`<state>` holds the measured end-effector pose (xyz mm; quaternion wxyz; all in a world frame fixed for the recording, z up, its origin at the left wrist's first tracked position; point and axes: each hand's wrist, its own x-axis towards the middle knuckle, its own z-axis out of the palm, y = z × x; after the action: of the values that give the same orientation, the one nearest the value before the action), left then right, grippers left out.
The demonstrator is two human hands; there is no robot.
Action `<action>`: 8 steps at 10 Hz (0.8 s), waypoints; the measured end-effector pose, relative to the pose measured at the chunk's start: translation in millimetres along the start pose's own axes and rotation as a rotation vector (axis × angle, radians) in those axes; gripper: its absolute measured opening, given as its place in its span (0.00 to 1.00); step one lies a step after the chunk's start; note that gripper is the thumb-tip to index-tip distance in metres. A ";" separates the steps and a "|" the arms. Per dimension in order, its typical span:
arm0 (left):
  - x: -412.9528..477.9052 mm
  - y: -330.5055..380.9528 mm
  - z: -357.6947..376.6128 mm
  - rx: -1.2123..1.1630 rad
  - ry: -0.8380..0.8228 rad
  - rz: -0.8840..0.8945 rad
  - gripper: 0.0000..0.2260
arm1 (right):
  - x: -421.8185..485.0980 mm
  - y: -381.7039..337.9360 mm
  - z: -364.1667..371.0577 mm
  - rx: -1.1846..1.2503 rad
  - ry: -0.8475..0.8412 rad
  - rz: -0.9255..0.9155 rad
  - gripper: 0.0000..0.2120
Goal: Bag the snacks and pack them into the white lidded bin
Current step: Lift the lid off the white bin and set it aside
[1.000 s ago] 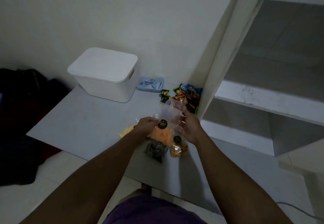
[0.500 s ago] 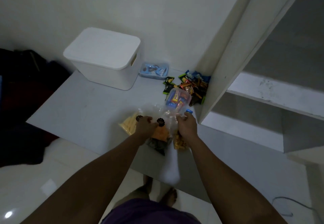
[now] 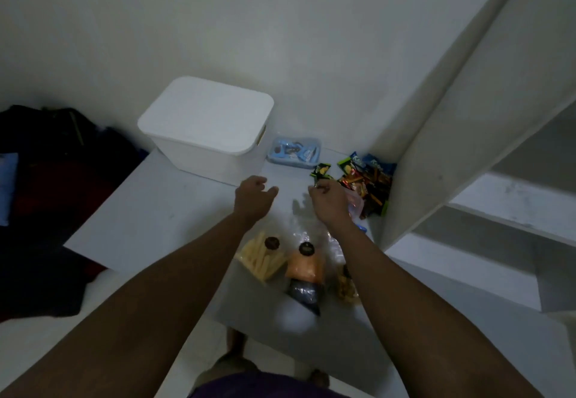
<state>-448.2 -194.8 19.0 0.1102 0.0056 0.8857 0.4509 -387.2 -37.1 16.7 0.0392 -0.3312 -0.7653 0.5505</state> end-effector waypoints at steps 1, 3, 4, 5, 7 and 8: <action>49.1 -1.7 -43.1 -0.052 0.173 0.017 0.17 | 23.5 -38.5 26.7 0.022 0.018 -0.028 0.17; 146.2 -21.0 -136.2 0.092 0.555 -0.034 0.19 | 63.0 -97.7 92.0 0.028 0.020 -0.018 0.12; 185.5 -39.1 -178.6 0.130 0.562 -0.154 0.31 | 91.2 -104.1 124.9 0.067 0.002 0.034 0.14; 225.7 -59.5 -202.6 -0.029 0.354 -0.334 0.41 | 111.8 -101.9 147.3 0.103 0.010 0.078 0.30; 262.3 -77.9 -215.8 -0.259 0.251 -0.395 0.25 | 98.5 -126.1 162.5 0.102 0.110 0.101 0.08; 260.5 -69.5 -217.8 -0.327 0.184 -0.390 0.21 | 100.9 -124.7 163.3 0.076 0.163 0.141 0.10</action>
<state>-739.8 -381.3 37.9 0.1132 -0.2238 0.7918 0.5570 -592.9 -136.7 30.5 0.0749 -0.4262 -0.7129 0.5519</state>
